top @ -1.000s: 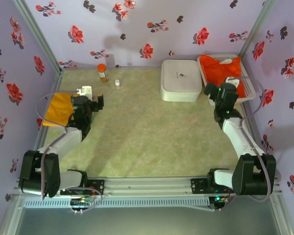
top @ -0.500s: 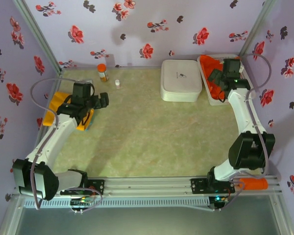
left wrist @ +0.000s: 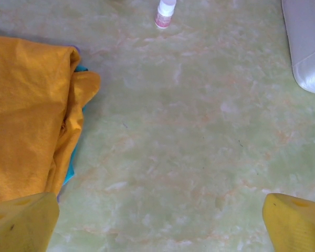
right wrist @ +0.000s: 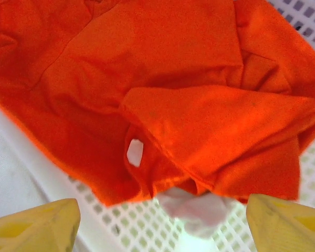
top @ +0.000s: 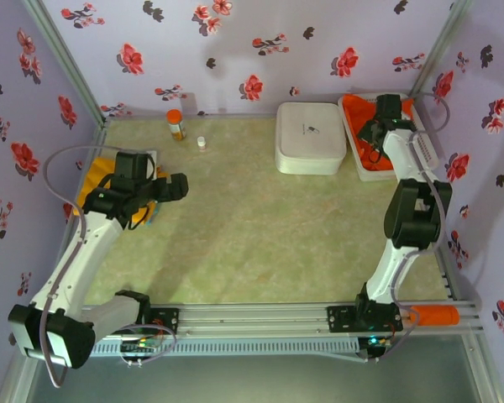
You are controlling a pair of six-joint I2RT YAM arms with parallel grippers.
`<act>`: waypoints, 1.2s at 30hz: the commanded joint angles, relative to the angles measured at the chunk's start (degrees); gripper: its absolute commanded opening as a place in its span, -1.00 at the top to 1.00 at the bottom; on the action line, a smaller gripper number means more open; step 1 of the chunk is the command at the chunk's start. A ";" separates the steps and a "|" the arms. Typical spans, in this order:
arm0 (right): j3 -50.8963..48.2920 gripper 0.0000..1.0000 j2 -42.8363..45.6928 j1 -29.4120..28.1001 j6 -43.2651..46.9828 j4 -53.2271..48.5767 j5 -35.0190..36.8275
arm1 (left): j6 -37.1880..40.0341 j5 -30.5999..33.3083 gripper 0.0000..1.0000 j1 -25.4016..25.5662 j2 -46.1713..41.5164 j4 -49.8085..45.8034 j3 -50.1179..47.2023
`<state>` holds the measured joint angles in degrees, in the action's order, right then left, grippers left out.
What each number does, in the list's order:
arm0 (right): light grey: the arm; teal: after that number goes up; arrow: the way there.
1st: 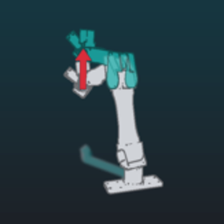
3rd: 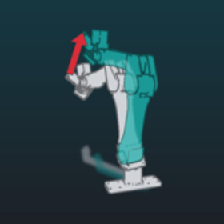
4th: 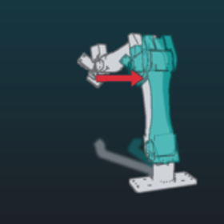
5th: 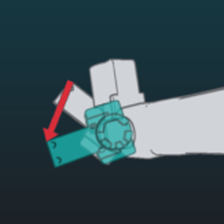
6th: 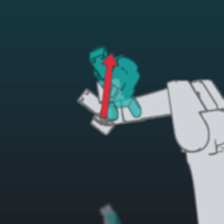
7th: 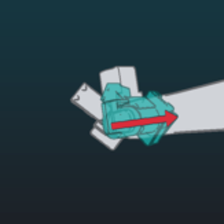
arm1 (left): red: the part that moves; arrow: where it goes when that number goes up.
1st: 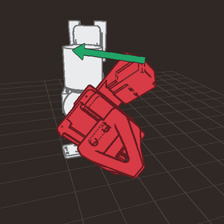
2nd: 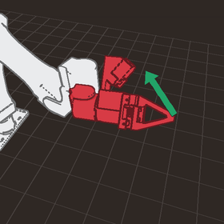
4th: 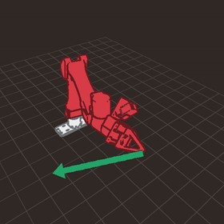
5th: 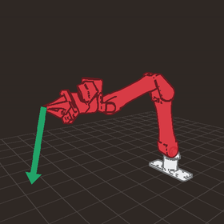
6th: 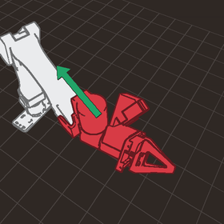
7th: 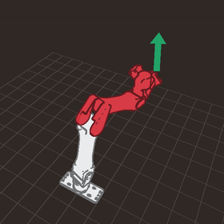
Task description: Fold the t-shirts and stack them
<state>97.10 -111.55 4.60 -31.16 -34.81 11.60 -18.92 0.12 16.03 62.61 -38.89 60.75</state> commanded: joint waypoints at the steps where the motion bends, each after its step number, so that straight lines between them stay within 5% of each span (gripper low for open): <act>1: 4.04 -0.64 -5.08 0.65 -2.30 1.44 0.93 | 1.60 -1.98 -0.99 0.38 -0.88 -2.15 -1.16; 12: 21.00 -0.41 -21.48 2.23 -0.75 -5.42 1.44 | 0.90 -4.23 -0.99 0.39 0.01 -0.59 -2.30; 20: 17.82 0.83 -17.55 3.40 -0.88 -5.95 -1.33 | 0.55 -4.64 -0.99 0.39 0.72 0.04 -2.48; 22: 14.12 1.00 -13.12 3.24 -0.79 -3.66 -0.93 | 0.46 -4.91 -0.99 0.43 0.93 -0.11 -2.33; 36: -4.16 1.00 16.94 -0.63 1.57 8.92 5.97 | -3.04 -7.68 -0.99 0.81 -1.99 -0.30 -2.72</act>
<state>95.46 -98.43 4.71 -31.31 -29.34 15.09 -20.12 -5.74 16.27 62.59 -39.48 58.87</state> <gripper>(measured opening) 0.044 0.997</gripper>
